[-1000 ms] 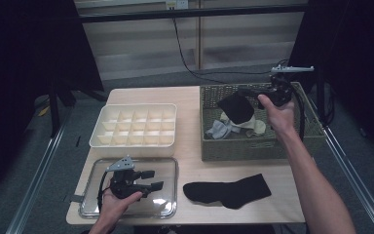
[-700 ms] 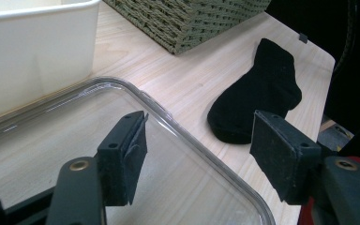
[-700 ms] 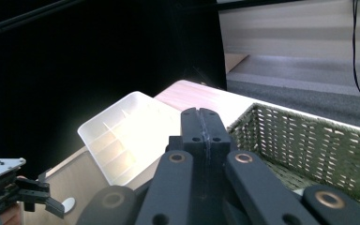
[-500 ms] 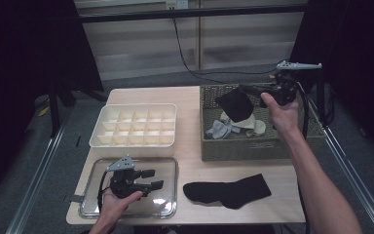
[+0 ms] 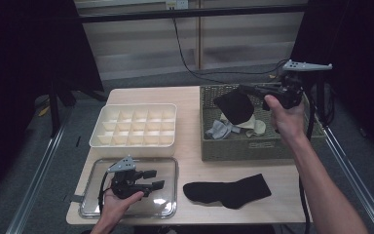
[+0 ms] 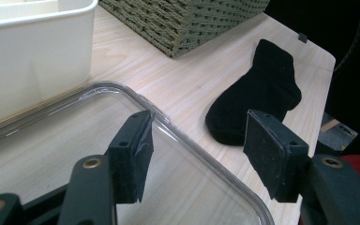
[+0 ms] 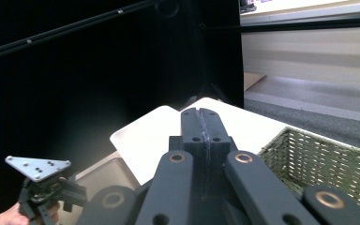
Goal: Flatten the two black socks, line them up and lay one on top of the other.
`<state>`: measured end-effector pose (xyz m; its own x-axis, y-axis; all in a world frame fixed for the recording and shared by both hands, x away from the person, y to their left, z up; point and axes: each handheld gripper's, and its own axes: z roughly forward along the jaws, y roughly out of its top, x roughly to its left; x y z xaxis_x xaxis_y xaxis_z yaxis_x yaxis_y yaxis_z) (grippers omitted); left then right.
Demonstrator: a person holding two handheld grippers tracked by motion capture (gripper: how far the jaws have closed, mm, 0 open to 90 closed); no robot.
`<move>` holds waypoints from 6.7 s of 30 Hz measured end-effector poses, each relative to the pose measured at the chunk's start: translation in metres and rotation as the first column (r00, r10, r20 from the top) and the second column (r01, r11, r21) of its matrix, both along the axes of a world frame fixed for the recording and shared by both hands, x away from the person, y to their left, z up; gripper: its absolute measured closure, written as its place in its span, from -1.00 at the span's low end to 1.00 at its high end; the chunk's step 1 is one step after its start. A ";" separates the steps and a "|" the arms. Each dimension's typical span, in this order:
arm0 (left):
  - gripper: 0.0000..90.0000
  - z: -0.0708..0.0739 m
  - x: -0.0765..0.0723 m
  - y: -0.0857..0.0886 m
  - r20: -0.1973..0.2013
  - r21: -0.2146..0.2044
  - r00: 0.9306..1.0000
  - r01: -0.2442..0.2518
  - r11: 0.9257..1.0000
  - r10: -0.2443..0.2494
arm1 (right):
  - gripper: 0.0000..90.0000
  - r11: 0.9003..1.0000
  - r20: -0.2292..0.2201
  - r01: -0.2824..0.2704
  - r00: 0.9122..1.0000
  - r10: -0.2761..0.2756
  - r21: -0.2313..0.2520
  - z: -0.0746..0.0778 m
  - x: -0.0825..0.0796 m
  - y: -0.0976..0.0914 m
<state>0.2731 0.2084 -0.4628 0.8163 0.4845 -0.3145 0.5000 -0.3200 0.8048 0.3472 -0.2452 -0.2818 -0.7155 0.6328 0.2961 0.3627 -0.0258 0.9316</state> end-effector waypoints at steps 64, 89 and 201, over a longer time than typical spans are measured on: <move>0.49 0.005 -0.002 -0.087 0.052 0.027 0.981 0.186 0.982 -0.187 | 1.00 0.996 -0.133 -0.085 0.987 0.089 0.034 -0.117 -0.130 0.003; 0.52 -0.007 -0.006 -0.116 0.012 0.069 0.961 0.273 0.959 -0.275 | 1.00 0.977 -0.302 -0.201 0.938 0.172 -0.066 -0.181 -0.088 0.046; 0.96 0.016 0.013 -0.098 0.066 -0.096 0.991 0.121 0.988 -0.115 | 0.98 0.994 -0.244 -0.034 0.970 0.008 -0.101 -0.170 -0.117 -0.038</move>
